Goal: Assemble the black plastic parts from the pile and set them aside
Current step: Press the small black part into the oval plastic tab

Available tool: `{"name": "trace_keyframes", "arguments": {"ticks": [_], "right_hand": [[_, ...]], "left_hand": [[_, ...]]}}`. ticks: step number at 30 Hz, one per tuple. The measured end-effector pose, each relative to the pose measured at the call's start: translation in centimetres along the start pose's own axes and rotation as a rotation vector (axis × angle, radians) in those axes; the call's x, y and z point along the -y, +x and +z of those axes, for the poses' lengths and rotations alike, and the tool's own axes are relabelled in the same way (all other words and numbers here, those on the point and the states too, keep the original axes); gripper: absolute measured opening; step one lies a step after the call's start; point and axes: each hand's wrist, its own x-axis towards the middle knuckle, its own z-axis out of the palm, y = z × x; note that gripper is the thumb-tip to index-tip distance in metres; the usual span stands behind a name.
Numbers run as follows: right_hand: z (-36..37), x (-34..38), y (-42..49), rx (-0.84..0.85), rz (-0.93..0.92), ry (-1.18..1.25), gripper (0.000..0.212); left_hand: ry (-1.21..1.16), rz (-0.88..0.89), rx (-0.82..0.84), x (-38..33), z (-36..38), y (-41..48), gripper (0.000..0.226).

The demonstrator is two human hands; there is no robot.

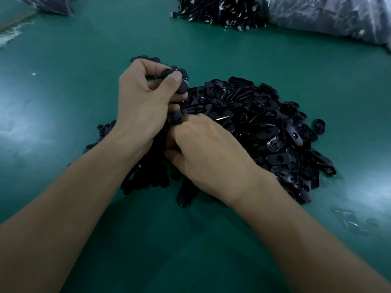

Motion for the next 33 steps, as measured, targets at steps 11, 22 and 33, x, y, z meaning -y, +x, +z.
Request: {"name": "trace_keyframes", "arguments": {"ticks": [11,22,33], "right_hand": [[0.8,0.5,0.2,-0.084,-0.012,0.082,0.019],[0.0,-5.1,-2.3,-0.493,0.134,0.654,0.011],[0.3,-6.9,-3.5,-0.617,0.227,1.081,0.016]], "left_hand": [[0.061,0.094,-0.026,0.0,-0.1,0.0,0.010],[0.038,0.053,0.096,0.3,0.6,-0.7,0.015],[0.003,0.013,0.338,-0.6,1.4,-2.6,0.015]]}}
